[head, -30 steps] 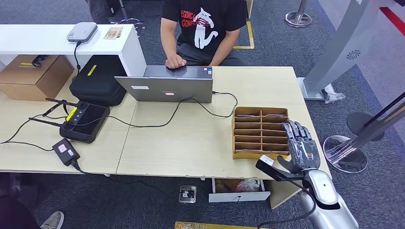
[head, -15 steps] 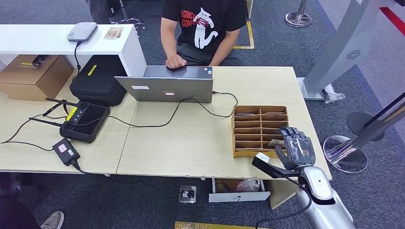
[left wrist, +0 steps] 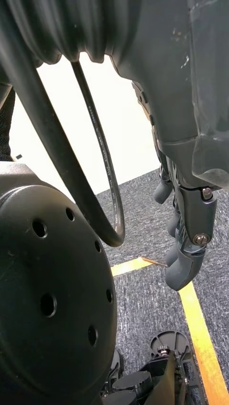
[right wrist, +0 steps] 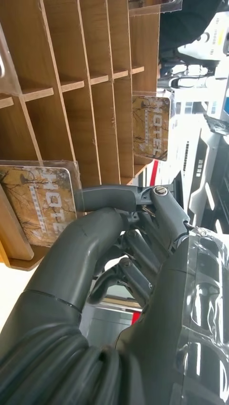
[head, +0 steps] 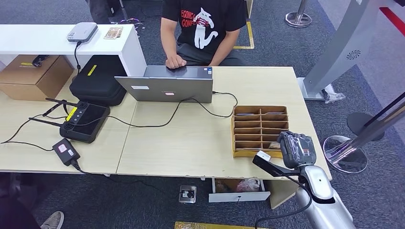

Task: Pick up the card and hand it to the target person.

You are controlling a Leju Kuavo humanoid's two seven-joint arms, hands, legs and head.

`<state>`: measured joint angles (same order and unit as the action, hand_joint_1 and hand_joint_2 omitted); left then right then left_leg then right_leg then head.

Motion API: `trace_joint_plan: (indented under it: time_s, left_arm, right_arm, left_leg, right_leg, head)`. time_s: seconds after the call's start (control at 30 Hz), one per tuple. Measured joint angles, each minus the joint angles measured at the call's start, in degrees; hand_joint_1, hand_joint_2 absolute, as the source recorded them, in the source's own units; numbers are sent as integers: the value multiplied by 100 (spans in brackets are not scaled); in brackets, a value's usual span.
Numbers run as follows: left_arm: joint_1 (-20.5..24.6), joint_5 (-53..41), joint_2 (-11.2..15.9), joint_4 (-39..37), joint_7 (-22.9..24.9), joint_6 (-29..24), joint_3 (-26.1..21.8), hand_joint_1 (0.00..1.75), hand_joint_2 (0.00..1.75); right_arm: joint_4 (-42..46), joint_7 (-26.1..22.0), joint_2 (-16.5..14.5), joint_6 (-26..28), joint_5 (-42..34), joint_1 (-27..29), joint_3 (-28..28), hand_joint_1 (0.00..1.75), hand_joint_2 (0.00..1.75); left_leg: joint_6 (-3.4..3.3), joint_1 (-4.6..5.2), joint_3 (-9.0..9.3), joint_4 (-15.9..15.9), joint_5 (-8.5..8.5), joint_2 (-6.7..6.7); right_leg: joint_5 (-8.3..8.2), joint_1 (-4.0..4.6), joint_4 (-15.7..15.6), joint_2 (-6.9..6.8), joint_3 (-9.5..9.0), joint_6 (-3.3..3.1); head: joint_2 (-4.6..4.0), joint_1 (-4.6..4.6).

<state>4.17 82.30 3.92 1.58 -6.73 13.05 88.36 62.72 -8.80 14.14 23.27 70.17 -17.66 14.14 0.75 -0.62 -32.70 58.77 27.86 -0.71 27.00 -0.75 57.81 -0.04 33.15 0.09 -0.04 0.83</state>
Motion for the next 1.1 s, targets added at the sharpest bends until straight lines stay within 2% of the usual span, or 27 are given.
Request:
trace_joint_plan:
  time_s: [0.13, 0.2, 0.23, 0.37, 0.47, 0.7, 0.93, 1.1]
  left_arm:
    - [-2, 15, 2, 1, 0, 4, 1, 0, 175]
    - [-3, 26, 3, 1, 0, 9, 1, 0, 175]
    - [-4, 31, 3, 2, 0, 11, 1, 0, 175]
    - [-6, 45, 3, 1, 0, 16, 1, 0, 175]
    - [-7, 44, 3, 2, 0, 17, 1, 0, 175]
    - [-7, 44, 5, 2, 0, 15, 1, 0, 175]
    - [-9, 56, 5, 2, 0, 15, 1, 0, 175]
    - [-11, 70, 5, 2, 0, 15, 1, 0, 175]
  right_arm:
    - [-16, -67, -2, 9, -9, -21, 0, 166, 175]
    - [-39, -95, -2, 20, -22, -42, 4, 151, 175]
    - [-53, -104, -2, 26, -37, -57, 16, 138, 175]
    - [-119, -120, -1, 61, -98, -104, 84, 39, 175]
    - [-152, -127, -1, 83, -108, -105, 93, 12, 175]
    - [-166, -129, 0, 97, -156, -105, 95, 4, 175]
    - [-169, -132, 0, 112, -193, -163, 97, 15, 175]
    - [-176, -132, 0, 92, -191, -182, 101, 15, 175]
  left_leg:
    - [0, 0, -1, 0, 0, 0]
    - [0, 0, -1, 0, 0, 0]
    - [0, 0, -1, 0, 0, 0]
    - [0, 0, -1, 0, 0, -1]
    - [0, 0, -2, 0, 0, -1]
    - [0, 0, -1, 0, 0, 0]
    - [0, 0, 0, 0, 0, 0]
    - [0, 0, 0, 0, 0, 1]
  right_leg:
    - [-1, 0, 0, 0, -1, 0]
    - [-1, 0, 0, 0, -1, -1]
    - [-1, 0, 0, 0, -1, -1]
    - [-1, 0, 0, -1, 0, 0]
    - [0, 0, 0, -2, 0, 0]
    - [-1, 0, 0, -1, 0, 0]
    - [-1, 0, 0, 0, -1, -1]
    - [-2, 0, 0, 0, -1, -1]
  head:
    - [0, 0]
    - [0, 0]
    - [0, 0]
    - [0, 0]
    - [0, 0]
    - [0, 0]
    - [0, 0]
    - [0, 0]
